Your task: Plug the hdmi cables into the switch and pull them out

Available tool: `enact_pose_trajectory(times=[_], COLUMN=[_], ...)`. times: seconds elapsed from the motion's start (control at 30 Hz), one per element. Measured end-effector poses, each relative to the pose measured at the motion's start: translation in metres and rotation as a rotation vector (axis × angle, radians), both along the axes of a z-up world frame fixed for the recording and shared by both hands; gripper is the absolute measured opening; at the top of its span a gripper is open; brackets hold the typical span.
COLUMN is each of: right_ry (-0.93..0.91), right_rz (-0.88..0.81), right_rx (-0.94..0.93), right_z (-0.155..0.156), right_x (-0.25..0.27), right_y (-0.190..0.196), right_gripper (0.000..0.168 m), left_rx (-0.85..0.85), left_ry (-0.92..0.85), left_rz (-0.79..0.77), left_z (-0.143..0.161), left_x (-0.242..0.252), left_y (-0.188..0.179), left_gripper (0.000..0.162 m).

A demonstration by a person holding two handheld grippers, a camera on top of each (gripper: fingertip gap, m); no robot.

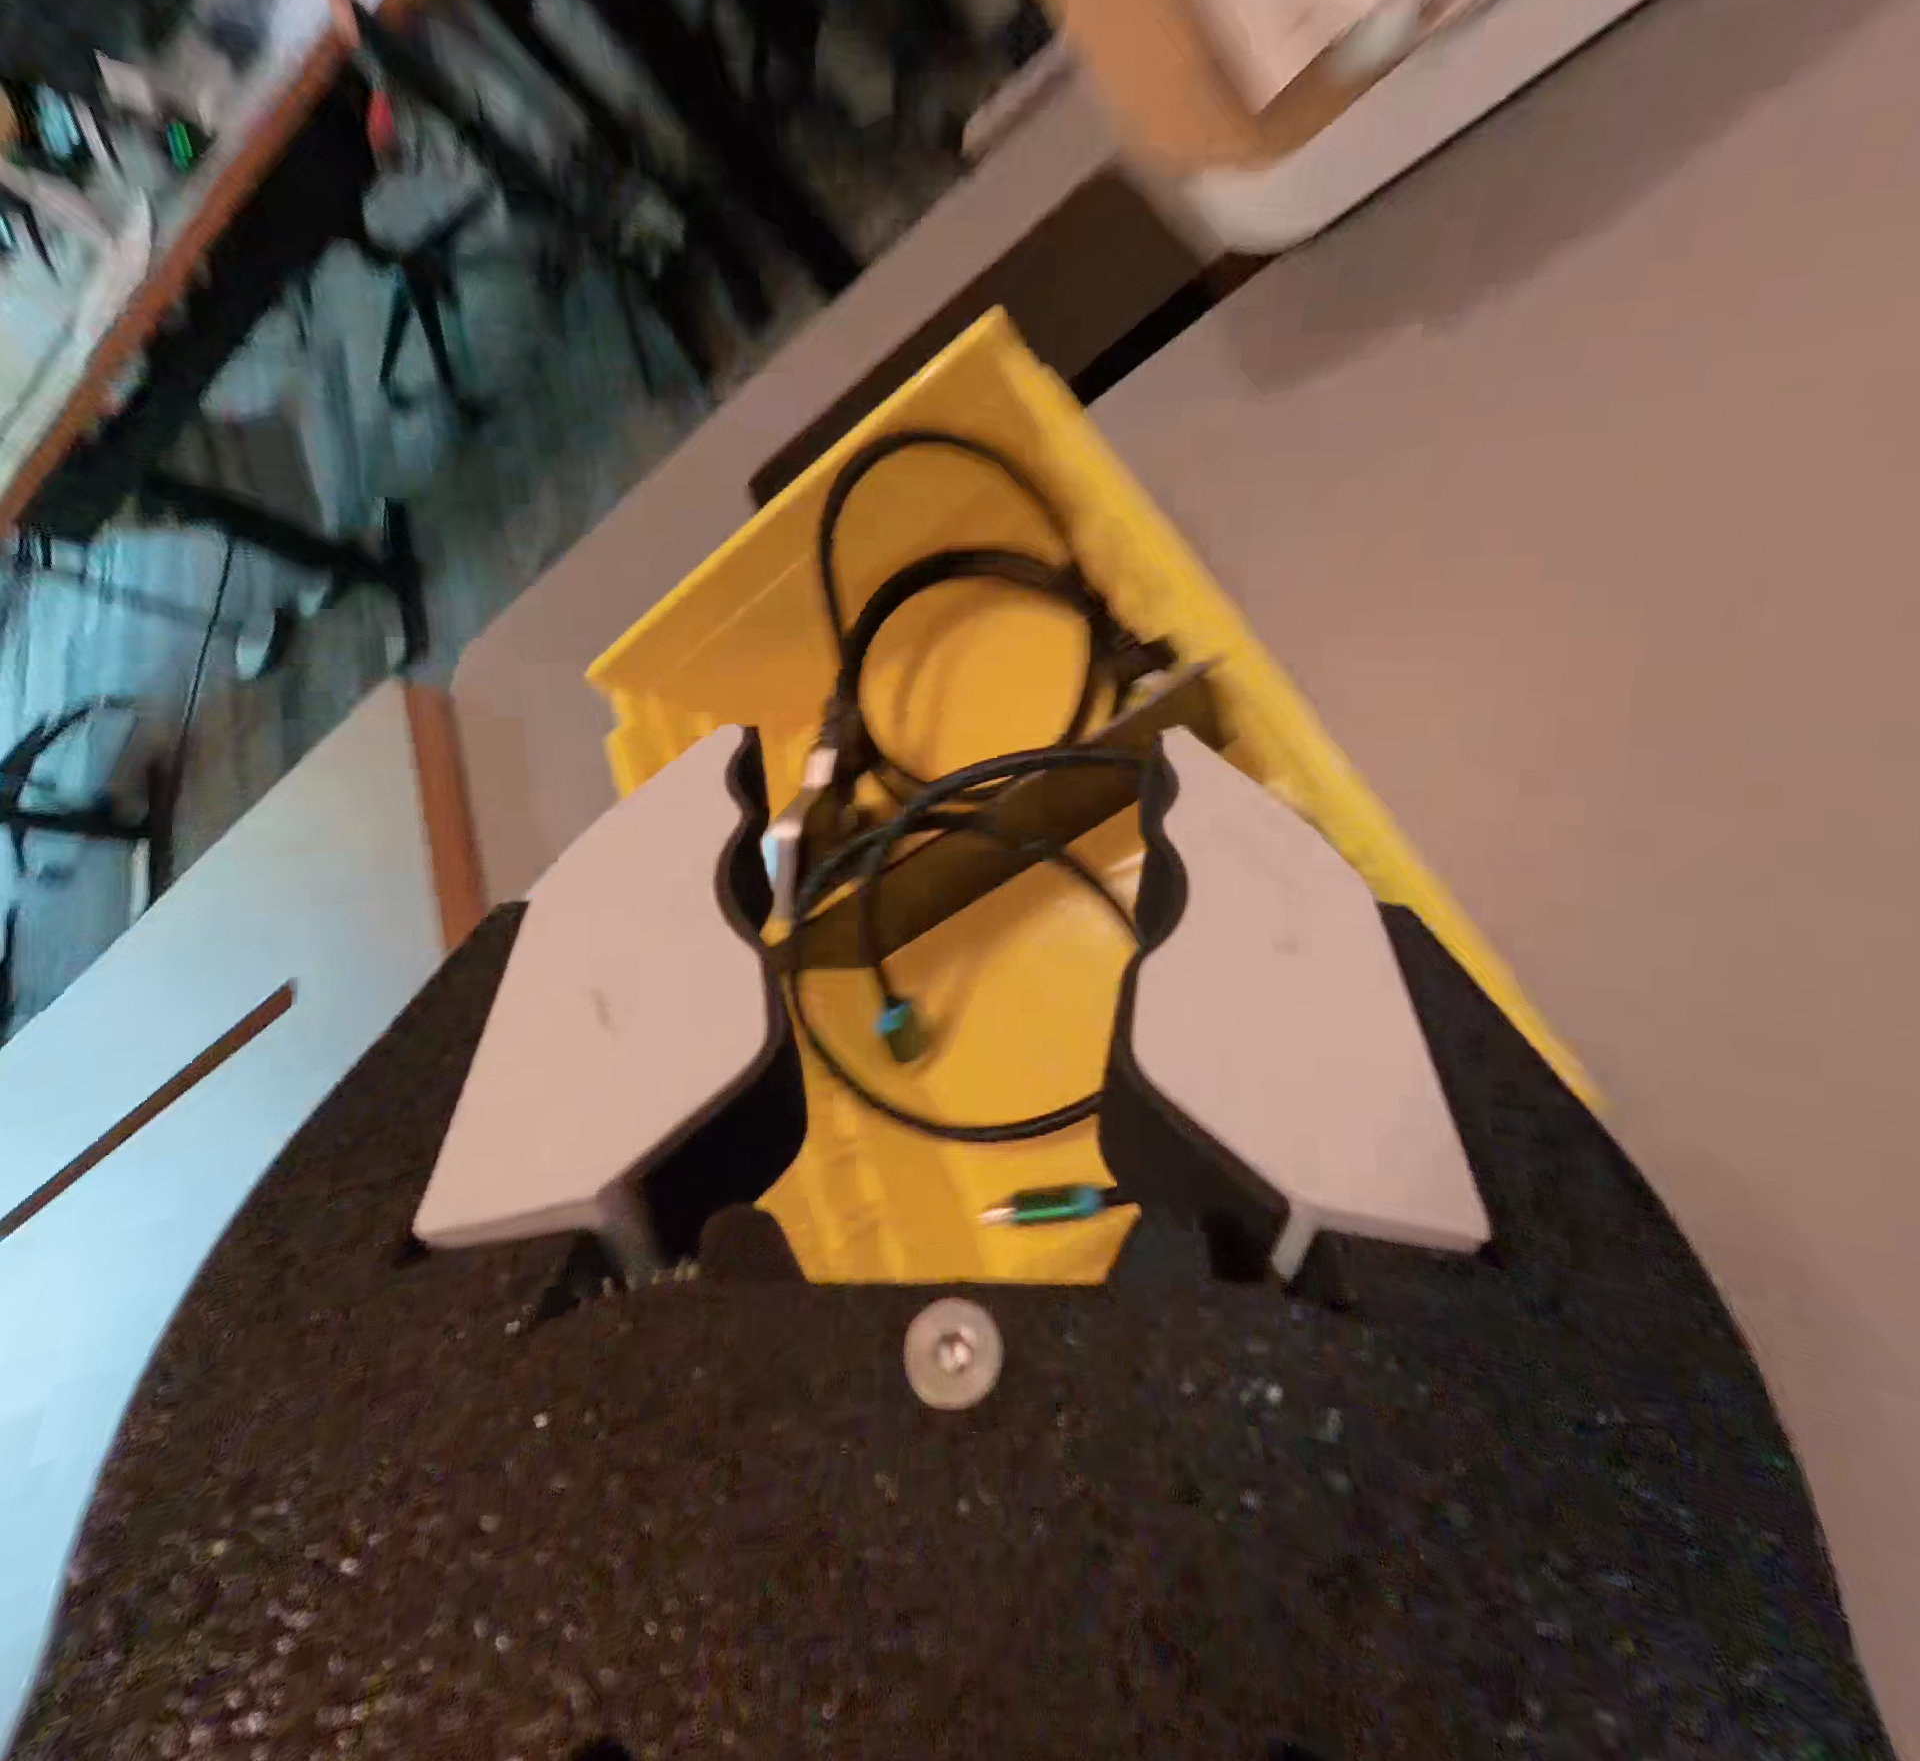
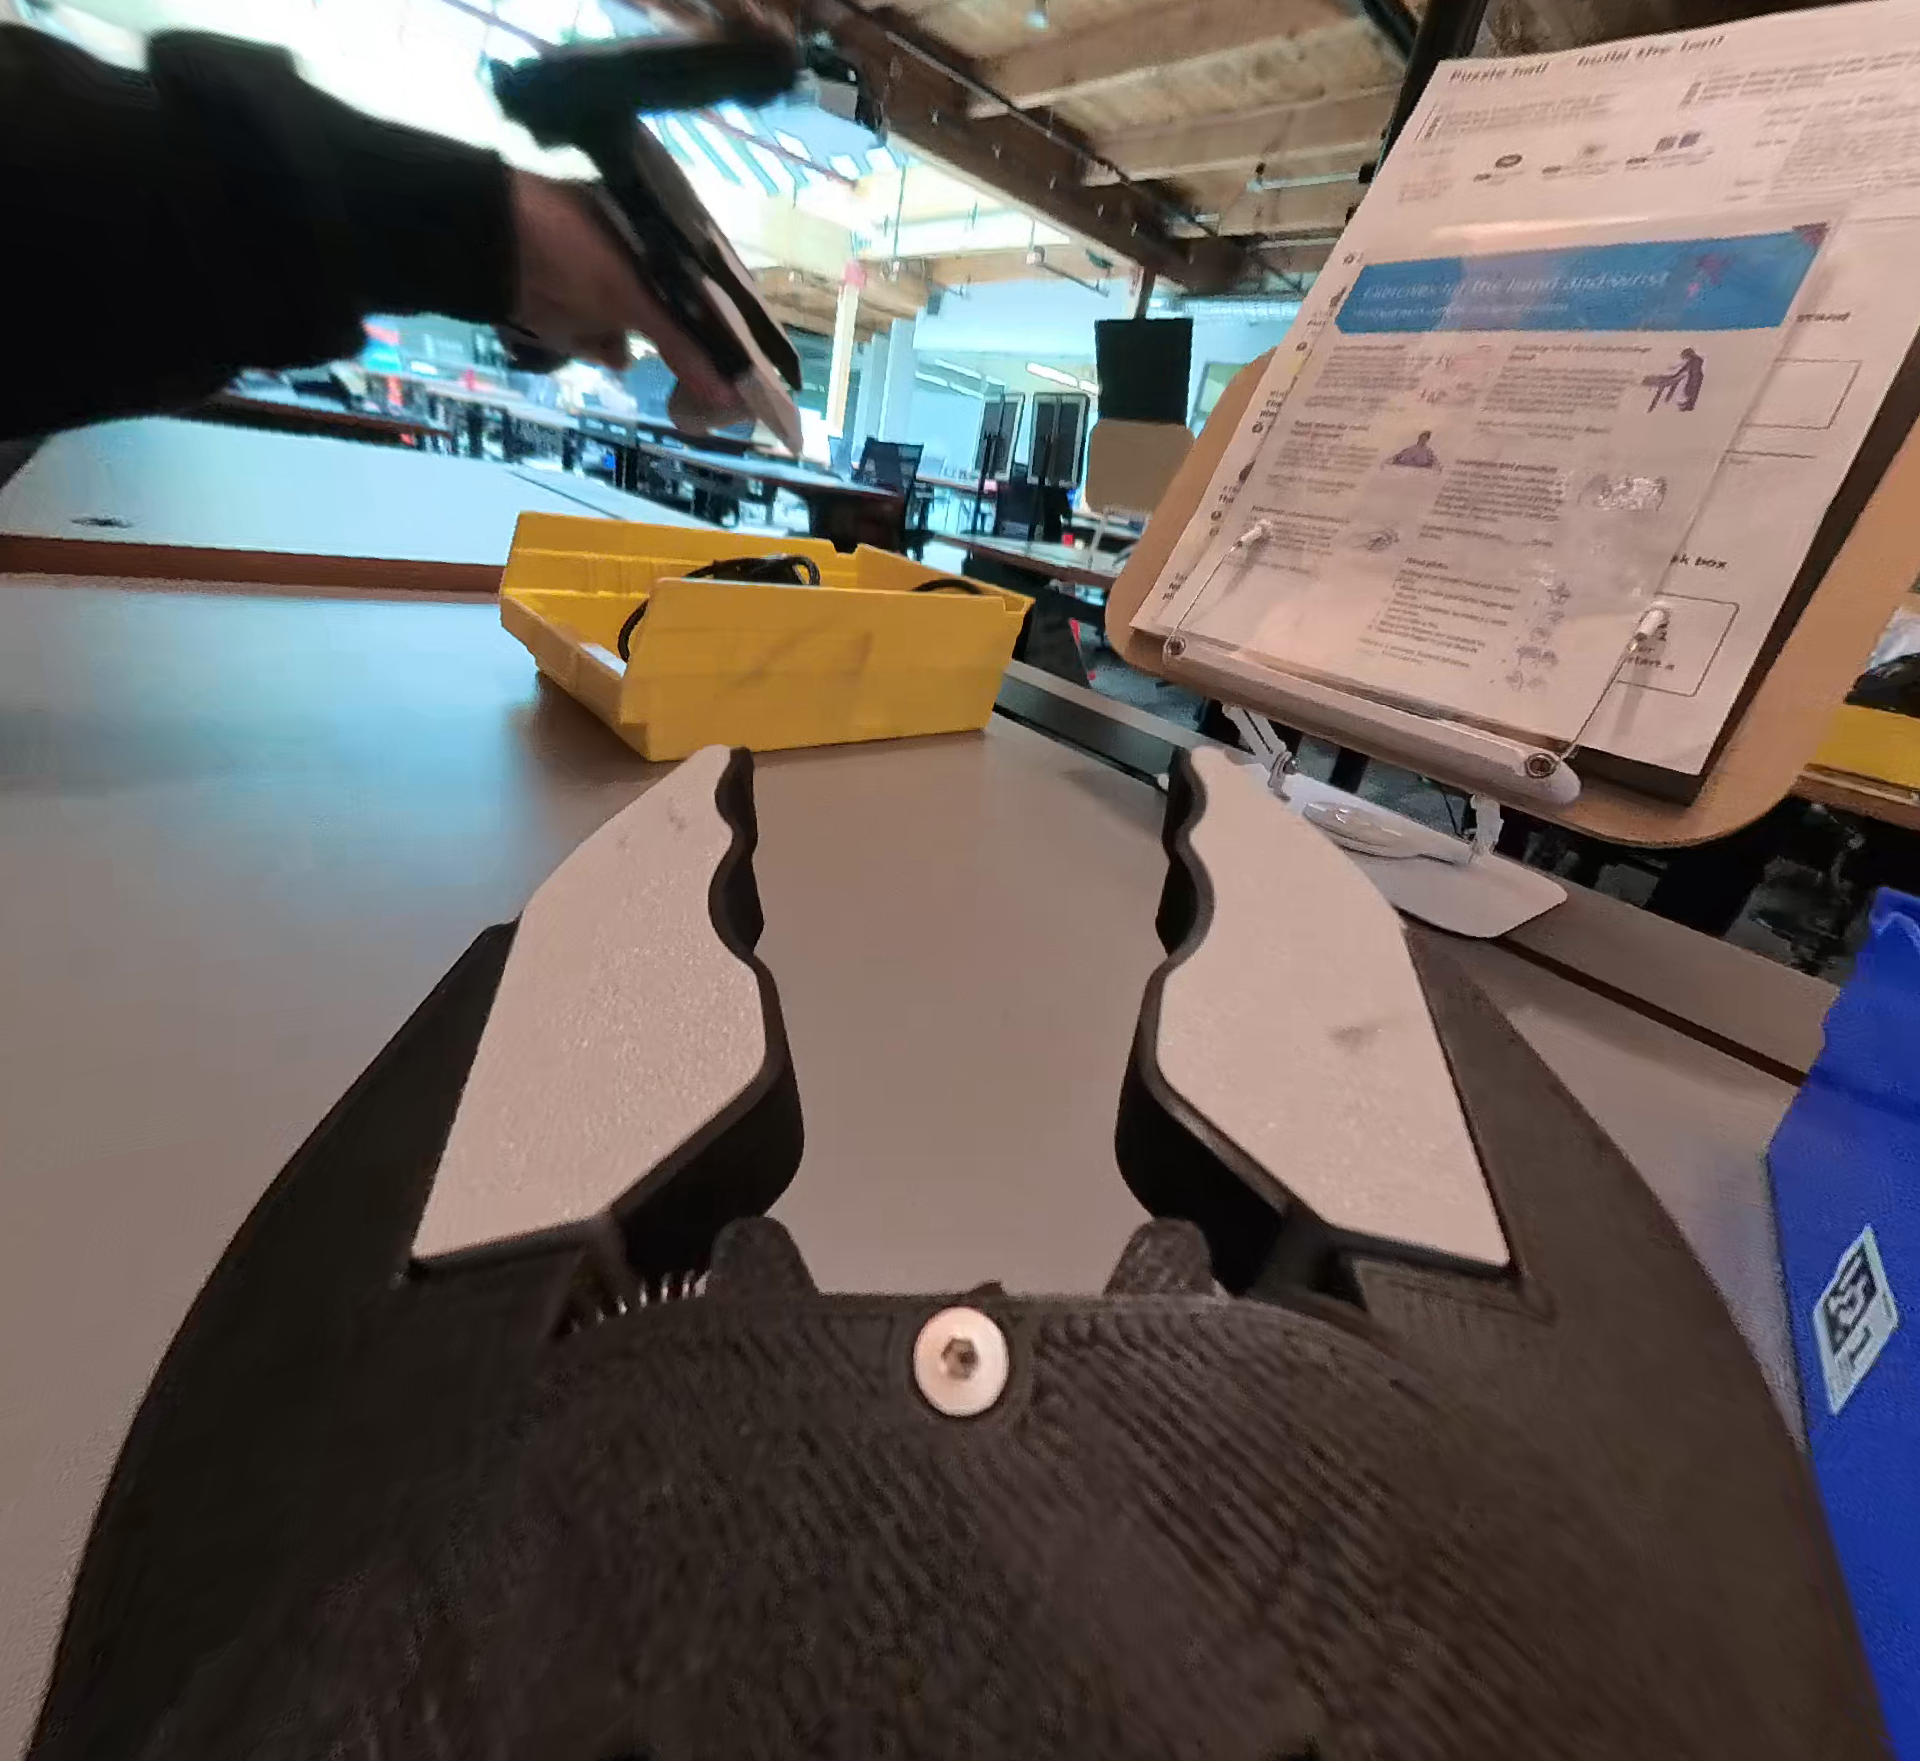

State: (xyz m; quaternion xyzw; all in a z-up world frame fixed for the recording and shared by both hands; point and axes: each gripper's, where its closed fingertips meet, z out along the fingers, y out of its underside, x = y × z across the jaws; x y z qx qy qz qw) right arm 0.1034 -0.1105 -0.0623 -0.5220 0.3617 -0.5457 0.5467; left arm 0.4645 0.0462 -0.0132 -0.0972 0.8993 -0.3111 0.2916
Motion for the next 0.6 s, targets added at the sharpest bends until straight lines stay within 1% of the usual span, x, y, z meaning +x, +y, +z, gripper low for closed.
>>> enact_pose_trajectory(times=[0.1,0.2,0.27,0.3,0.4,0.47,0.5,0.53,0.57,0.6], right_ry=[-0.033,-0.093,-0.109,-0.114,-0.108,-0.093,-0.088,-0.085,-0.085,-0.085], right_rz=[0.012,0.03,0.032,0.034,0.045,0.052,0.054,0.057,0.057,0.052], right_rx=[0.07,0.162,0.193,0.196,0.172,0.155,0.154,0.155,0.16,0.17], right_z=[0.001,0.008,0.01,0.01,0.01,0.008,0.008,0.008,0.008,0.008], right_x=[-0.004,-0.011,-0.013,-0.014,-0.013,-0.011,-0.011,-0.01,-0.01,-0.01], right_y=[-0.009,-0.019,-0.023,-0.023,-0.019,-0.016,-0.016,-0.015,-0.016,-0.018], right_gripper=[0.073,0.071,0.07,0.07,0.068,0.068,0.068,0.067,0.067,0.065], left_rx=[0.232,0.366,0.436,0.498,0.739,0.789,0.794,0.794,0.784,0.78], left_ry=[0.029,0.174,0.276,0.305,0.326,0.371,0.4,0.454,0.511,0.519], left_rz=[0.089,0.148,0.185,0.206,0.26,0.271,0.275,0.266,0.243,0.228], left_z=[-0.02,-0.057,-0.083,-0.095,-0.124,-0.138,-0.143,-0.149,-0.154,-0.155], left_x=[0.065,0.106,0.121,0.128,0.145,0.146,0.144,0.138,0.131,0.129], left_y=[0.005,0.0,-0.003,0.0,0.022,0.024,0.023,0.022,0.019,0.017], left_gripper=[0.074,0.076,0.076,0.076,0.078,0.077,0.072,0.06,0.034,0.023])
